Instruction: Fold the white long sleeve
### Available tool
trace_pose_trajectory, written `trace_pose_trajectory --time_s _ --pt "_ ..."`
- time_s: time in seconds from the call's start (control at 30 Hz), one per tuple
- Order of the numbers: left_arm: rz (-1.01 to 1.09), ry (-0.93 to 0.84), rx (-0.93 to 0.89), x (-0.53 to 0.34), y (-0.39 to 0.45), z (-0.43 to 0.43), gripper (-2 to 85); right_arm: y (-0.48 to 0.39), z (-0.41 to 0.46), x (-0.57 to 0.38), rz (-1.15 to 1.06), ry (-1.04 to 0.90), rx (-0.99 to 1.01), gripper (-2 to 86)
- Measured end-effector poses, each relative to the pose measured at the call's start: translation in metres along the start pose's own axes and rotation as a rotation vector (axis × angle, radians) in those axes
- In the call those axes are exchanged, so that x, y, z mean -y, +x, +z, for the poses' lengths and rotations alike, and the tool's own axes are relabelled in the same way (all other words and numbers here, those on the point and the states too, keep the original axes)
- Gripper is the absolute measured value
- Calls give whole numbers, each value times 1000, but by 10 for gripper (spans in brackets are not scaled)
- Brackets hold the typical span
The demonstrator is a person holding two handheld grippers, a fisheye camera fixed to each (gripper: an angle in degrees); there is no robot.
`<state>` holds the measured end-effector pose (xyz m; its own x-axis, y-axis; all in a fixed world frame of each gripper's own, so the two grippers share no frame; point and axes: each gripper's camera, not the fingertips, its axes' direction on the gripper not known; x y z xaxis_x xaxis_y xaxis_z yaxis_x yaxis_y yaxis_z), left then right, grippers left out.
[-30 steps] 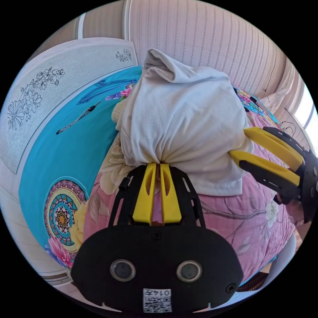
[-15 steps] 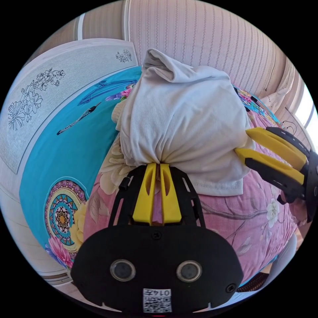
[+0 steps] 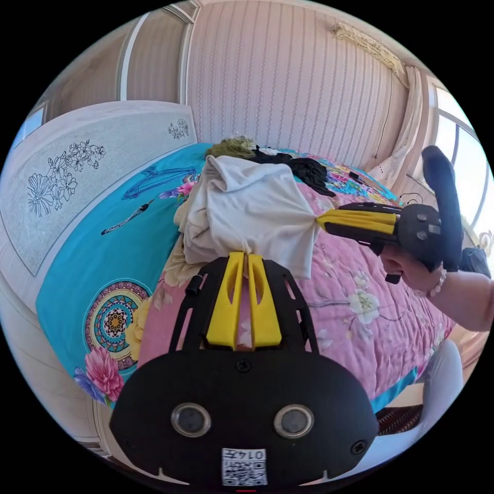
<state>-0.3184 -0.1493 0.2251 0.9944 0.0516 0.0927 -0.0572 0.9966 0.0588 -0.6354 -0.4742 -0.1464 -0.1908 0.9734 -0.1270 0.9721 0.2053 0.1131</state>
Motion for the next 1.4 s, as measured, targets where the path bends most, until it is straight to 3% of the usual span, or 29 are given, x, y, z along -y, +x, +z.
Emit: trace_pose_trajectory --time_s 0.3,0.53,0.7,0.77,0.9,0.97,1.07,1.17,1.23,1.4 --pt "161 115 -194 -34 105 -110 -10 55 -71 -113 59 11 -2 6" --pt "281 100 -344 -90 223 -135 -10 90 -131 -293 128 -53 125 8" --pt "378 -1 -617 -115 293 -129 -10 72 -149 -382 110 -81 150 51" --pt "419 -102 -579 -129 315 -112 -9 79 -145 -425 183 -138 147 61" --pt "265 -224 -655 -156 302 -87 -5 102 -118 -486 259 -313 187 74" --pt "249 -229 -595 -161 287 -92 3 120 -110 -509 327 -325 241 81" --pt "154 -226 -355 -166 241 -93 21 131 -102 -514 338 -253 287 88" --pt "-47 -252 -157 -174 178 -77 50 122 -82 -501 282 -188 352 92" --pt "-183 -287 -156 -182 146 -59 75 110 -66 -488 231 -174 409 94" --pt "-270 -353 -132 -195 141 -19 68 80 -11 -466 129 -263 453 95"
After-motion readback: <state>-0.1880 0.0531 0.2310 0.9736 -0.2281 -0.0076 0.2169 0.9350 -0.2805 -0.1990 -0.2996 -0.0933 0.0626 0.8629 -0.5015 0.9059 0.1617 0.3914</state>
